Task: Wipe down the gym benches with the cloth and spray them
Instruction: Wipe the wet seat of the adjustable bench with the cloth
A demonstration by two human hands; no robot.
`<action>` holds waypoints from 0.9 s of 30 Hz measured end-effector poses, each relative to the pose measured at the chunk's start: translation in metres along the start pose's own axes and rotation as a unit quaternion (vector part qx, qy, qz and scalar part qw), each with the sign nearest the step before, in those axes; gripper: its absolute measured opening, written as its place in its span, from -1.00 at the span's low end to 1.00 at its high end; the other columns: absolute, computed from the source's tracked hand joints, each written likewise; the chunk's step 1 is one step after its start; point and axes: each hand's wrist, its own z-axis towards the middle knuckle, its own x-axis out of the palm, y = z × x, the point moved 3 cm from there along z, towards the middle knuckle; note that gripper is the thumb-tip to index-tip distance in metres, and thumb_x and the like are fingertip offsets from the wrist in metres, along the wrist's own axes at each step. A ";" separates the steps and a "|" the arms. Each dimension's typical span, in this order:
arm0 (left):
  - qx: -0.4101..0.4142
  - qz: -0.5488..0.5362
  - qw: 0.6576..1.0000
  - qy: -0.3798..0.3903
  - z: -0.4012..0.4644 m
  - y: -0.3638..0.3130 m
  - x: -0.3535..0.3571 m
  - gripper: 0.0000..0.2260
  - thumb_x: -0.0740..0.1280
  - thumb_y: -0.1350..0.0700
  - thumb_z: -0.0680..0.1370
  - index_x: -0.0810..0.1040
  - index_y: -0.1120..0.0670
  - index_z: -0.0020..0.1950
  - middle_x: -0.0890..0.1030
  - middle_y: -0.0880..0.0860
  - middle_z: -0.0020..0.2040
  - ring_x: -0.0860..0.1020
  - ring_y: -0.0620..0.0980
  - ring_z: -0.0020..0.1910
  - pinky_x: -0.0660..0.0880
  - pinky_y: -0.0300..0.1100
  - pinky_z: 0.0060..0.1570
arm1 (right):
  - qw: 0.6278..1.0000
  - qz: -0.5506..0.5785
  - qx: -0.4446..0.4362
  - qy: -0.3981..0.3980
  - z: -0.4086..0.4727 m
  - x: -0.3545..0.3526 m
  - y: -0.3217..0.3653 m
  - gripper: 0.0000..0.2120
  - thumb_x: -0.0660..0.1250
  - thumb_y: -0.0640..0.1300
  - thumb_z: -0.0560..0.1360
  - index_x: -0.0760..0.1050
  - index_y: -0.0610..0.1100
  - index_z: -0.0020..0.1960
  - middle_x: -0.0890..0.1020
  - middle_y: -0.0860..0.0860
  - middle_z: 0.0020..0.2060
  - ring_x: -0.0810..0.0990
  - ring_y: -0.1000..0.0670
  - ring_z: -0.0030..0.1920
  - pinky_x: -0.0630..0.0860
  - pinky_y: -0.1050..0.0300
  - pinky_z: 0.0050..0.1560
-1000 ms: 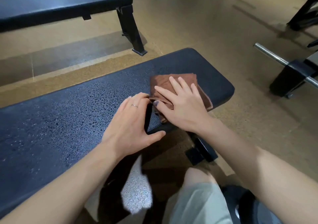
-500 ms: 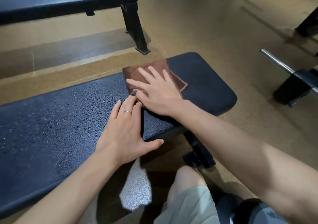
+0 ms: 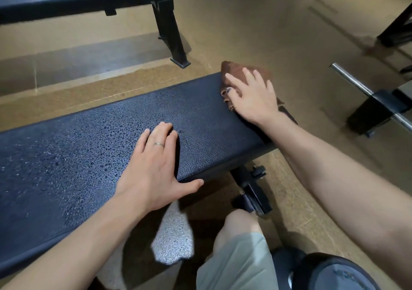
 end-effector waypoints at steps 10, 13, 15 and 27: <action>0.000 0.000 1.000 0.007 0.000 -0.002 0.001 0.10 0.16 -0.59 0.33 0.26 0.22 0.57 0.20 0.18 0.62 0.05 0.09 0.65 -0.01 0.09 0.62 | 0.990 0.017 -0.140 0.002 -0.028 0.006 0.045 -0.50 -0.06 0.26 0.64 0.19 0.35 0.57 0.14 0.03 0.66 0.04 -0.07 0.65 -0.05 -0.28 0.61; -0.004 -0.009 1.000 0.000 0.000 -0.001 0.000 0.10 0.16 -0.59 0.32 0.27 0.21 0.57 0.20 0.18 0.62 0.05 0.08 0.65 -0.02 0.08 0.62 | 0.997 0.010 -0.072 0.009 0.015 0.007 0.055 -0.50 -0.05 0.23 0.66 0.15 0.32 0.60 0.09 0.00 0.67 -0.02 -0.12 0.66 -0.10 -0.31 0.60; -0.002 -0.003 1.000 0.006 0.001 -0.002 -0.001 0.10 0.16 -0.59 0.31 0.27 0.22 0.56 0.20 0.18 0.61 0.06 0.10 0.65 -0.02 0.09 0.62 | 0.998 0.009 -0.069 0.004 0.002 0.015 0.079 -0.49 -0.02 0.20 0.66 0.14 0.30 0.60 0.06 -0.02 0.67 -0.04 -0.16 0.66 -0.12 -0.33 0.59; 0.004 -0.014 1.000 -0.014 -0.001 0.000 0.005 0.09 0.23 -0.59 0.29 0.33 0.23 0.52 0.28 0.16 0.57 0.17 0.10 0.61 0.03 0.08 0.61 | 0.993 -0.001 -0.117 -0.013 0.040 0.012 0.076 -0.46 -0.02 0.26 0.60 0.27 0.22 0.55 0.38 0.03 0.52 0.23 -0.05 0.54 0.06 -0.30 0.54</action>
